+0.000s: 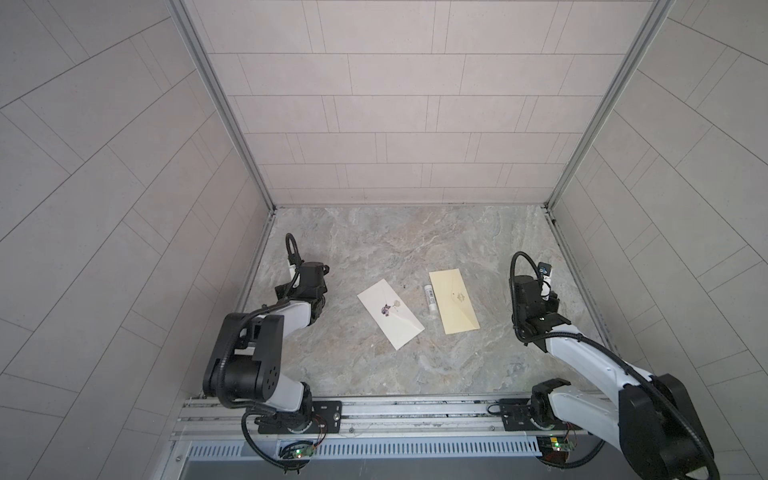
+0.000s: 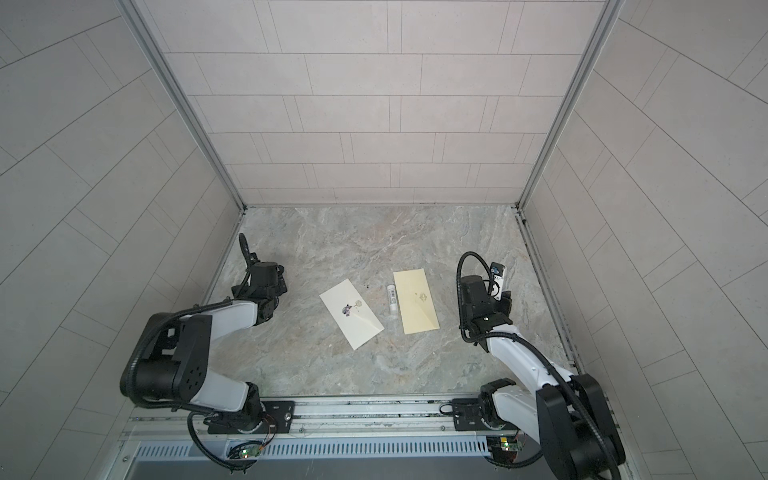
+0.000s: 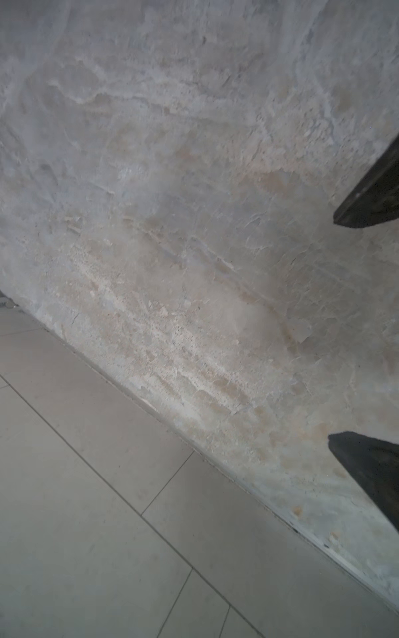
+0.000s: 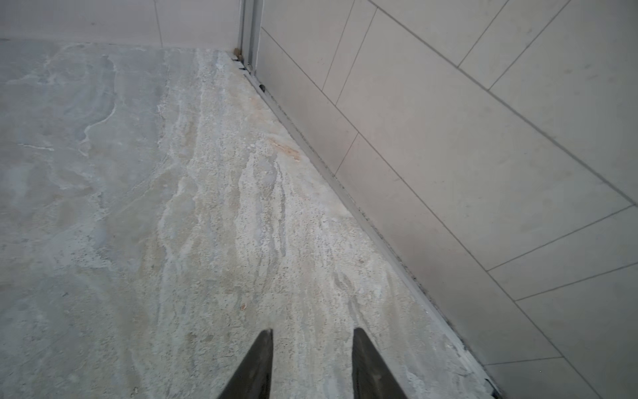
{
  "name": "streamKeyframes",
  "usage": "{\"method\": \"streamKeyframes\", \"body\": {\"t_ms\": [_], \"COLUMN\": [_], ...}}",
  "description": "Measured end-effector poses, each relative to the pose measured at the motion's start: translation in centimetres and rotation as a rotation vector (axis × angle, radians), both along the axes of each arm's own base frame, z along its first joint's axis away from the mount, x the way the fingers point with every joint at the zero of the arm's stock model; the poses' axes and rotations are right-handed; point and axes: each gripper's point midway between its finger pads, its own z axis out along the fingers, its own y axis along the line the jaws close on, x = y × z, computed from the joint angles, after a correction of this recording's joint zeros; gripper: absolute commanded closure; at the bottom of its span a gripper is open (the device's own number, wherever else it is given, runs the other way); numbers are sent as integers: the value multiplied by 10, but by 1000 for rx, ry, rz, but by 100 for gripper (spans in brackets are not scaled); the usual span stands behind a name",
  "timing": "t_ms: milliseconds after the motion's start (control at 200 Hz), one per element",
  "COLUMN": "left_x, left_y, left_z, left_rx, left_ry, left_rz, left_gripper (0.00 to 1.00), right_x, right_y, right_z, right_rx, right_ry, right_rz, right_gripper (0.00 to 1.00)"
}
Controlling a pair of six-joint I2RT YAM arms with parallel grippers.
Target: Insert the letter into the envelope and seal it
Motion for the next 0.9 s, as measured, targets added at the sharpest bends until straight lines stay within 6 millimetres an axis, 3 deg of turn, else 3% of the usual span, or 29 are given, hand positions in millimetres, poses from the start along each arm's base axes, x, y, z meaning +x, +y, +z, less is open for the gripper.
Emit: {"method": "streamKeyframes", "body": {"t_ms": [95, 205, 370, 450, 470, 480, 500, 515, 655, 901], "left_x": [7, 4, 18, 21, 21, 21, 21, 22, 23, 23], "left_y": [-16, -25, -29, -30, -30, -30, -30, -30, -31, -31], "left_z": [-6, -18, 3, 9, 10, 10, 11, 11, 14, 14], "left_rx": [-21, -33, -28, -26, -26, -26, -25, -24, -23, -21], "left_ry": [-76, -88, -185, -212, -215, -217, -219, -221, -234, -233], "left_rz": [-120, -187, -214, -220, -222, -222, -224, -224, -228, -229], "left_gripper": [0, 0, 0, 0, 0, 0, 0, 0, 0, 0], "right_x": [9, 33, 83, 98, 100, 100, 101, 101, 85, 93], "right_y": [3, 13, 41, 49, 50, 50, 50, 48, 35, 42], "right_z": [-22, -19, -7, -7, -8, -9, -12, -16, -47, -35], "right_rx": [14, 61, 102, 92, 92, 93, 96, 102, 124, 114], "right_ry": [36, 9, 8, -3, -12, -14, -22, -24, 35, -18], "right_rz": [61, 160, 335, 392, 405, 408, 415, 414, 400, 427], "right_gripper": [55, 55, 59, 56, 49, 38, 7, 1, 0, 0]}}
